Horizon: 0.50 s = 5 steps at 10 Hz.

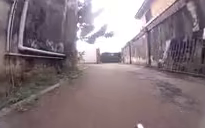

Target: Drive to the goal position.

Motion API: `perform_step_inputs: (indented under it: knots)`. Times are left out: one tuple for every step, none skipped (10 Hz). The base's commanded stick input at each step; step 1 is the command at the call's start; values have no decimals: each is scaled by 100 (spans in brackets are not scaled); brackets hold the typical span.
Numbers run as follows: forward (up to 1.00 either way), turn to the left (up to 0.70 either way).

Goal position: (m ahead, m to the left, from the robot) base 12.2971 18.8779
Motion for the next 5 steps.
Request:
perform_step_inputs:
  knots:
    - [70, 0]
    - [70, 0]
    - [70, 0]
    - [70, 0]
    - [70, 0]
